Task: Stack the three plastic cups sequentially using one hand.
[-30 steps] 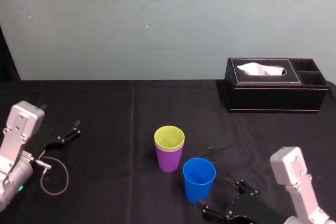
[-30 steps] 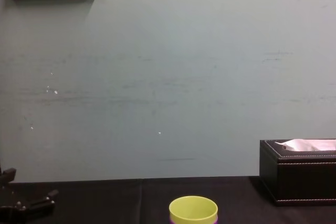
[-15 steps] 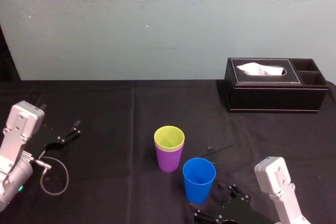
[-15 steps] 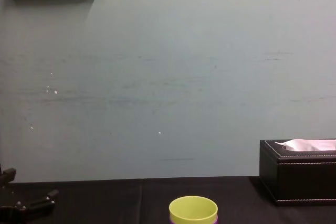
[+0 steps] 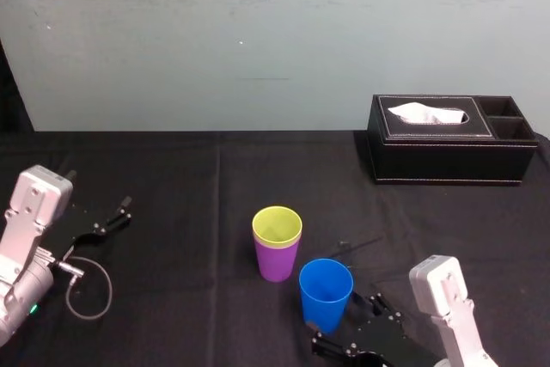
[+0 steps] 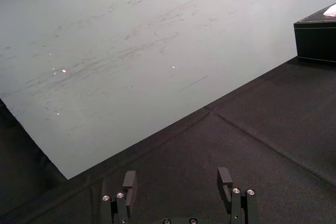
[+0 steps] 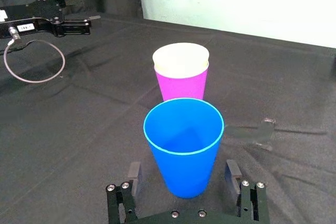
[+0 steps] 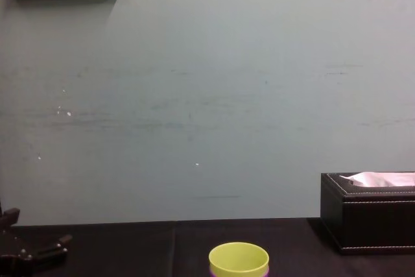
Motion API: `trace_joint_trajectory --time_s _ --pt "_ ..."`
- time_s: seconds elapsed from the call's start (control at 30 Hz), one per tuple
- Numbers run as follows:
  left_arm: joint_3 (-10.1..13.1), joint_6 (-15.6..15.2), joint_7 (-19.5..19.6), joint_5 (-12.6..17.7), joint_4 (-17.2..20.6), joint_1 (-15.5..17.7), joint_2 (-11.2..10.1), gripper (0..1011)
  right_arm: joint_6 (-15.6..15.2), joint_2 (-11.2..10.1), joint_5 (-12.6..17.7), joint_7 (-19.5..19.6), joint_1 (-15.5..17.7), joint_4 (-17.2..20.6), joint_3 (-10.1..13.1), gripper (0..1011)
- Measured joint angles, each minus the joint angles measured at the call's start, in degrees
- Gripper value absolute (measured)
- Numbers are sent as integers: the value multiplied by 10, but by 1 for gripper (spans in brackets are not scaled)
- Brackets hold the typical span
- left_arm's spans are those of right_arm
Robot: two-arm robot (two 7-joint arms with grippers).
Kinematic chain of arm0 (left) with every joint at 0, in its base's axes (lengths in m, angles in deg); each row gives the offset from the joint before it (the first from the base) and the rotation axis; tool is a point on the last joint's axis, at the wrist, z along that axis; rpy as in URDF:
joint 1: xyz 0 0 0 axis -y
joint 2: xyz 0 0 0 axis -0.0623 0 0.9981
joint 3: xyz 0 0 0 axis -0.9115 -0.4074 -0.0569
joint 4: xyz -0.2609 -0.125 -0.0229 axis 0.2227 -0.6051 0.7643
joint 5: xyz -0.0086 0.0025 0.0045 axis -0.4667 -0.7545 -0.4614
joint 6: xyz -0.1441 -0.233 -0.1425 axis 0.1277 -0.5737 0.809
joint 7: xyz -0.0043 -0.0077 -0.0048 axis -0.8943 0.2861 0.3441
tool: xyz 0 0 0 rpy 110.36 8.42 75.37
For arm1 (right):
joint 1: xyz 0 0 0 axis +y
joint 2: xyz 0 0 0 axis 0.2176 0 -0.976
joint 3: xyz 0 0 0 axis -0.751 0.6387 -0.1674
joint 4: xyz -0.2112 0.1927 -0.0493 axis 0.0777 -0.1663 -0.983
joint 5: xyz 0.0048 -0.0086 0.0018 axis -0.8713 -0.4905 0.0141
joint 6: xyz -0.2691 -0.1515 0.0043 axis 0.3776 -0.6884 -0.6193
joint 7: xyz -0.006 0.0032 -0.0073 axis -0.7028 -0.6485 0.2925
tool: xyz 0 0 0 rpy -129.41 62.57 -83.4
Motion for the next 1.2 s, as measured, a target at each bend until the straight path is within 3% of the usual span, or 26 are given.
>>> trace_joint_trajectory --time_s 0.77,1.2 --pt "0 0 0 0 0 0 0 1000 3 40 -38 -22 -30 -28 7 1003" --pt "0 0 0 0 0 0 0 1000 -5 47 -45 -25 -35 -32 5 1003"
